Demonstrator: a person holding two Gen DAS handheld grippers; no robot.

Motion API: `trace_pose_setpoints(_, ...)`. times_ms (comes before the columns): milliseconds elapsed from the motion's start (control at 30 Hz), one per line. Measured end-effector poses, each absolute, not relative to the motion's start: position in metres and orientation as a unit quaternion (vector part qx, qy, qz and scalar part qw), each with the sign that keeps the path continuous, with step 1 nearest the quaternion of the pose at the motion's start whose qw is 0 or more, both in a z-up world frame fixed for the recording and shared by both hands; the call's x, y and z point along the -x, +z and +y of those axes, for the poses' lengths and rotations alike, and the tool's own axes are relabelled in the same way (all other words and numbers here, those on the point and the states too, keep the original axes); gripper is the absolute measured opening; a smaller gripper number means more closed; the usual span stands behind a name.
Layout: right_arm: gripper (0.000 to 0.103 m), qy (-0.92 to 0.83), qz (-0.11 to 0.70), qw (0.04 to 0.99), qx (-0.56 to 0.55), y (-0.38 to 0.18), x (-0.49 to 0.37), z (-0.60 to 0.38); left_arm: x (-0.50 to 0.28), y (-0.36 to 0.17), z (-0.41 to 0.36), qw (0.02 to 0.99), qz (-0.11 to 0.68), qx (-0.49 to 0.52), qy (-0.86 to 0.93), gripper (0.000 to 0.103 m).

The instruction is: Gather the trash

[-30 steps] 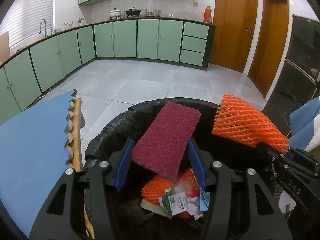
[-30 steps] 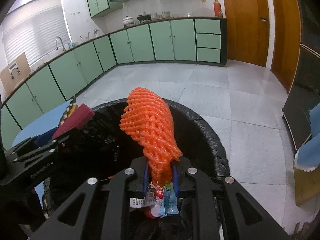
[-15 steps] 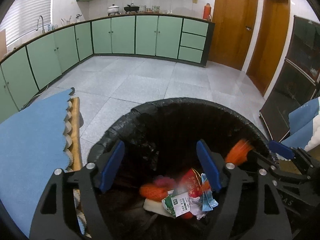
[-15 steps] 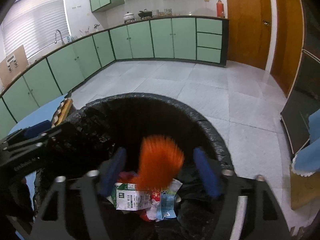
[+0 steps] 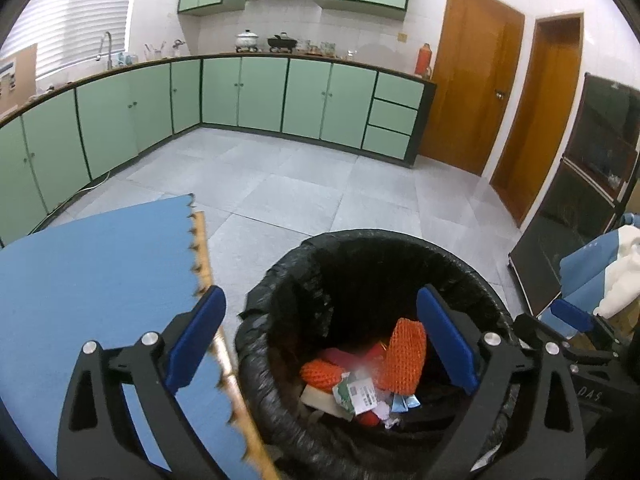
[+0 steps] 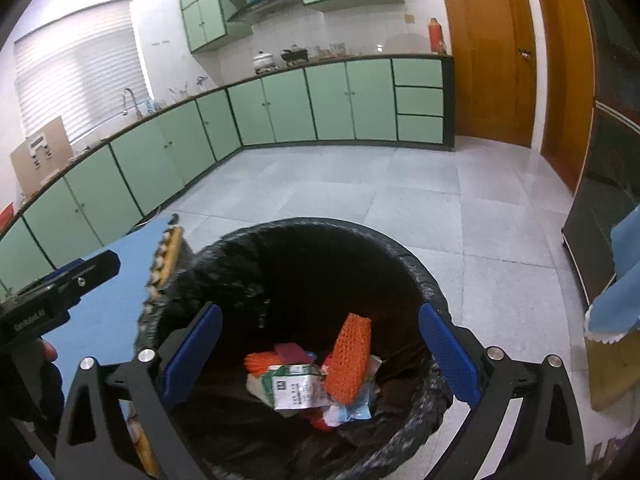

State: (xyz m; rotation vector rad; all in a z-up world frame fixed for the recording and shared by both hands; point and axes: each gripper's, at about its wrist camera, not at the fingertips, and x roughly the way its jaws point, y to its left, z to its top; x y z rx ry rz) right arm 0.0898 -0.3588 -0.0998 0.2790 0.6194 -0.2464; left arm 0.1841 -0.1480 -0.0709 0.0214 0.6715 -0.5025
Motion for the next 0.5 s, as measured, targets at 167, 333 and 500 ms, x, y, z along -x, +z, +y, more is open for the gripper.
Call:
trace_pose_setpoints(167,0.097,-0.101,0.291,0.943,-0.122,-0.075,-0.074,-0.331,-0.158,-0.059,-0.123,0.917,0.324,-0.008,-0.231,0.095)
trace_pose_setpoints(333,0.097,-0.090,0.288,0.947,-0.113,-0.059,-0.060,-0.311,-0.134,-0.049,-0.101,0.921,0.323,-0.008,-0.216,0.096)
trace_pose_setpoints(500,0.097,-0.081,0.282,0.950,-0.103,-0.047,-0.045,-0.294,-0.117,-0.037,-0.078,0.925,0.318,0.005,-0.207,0.096)
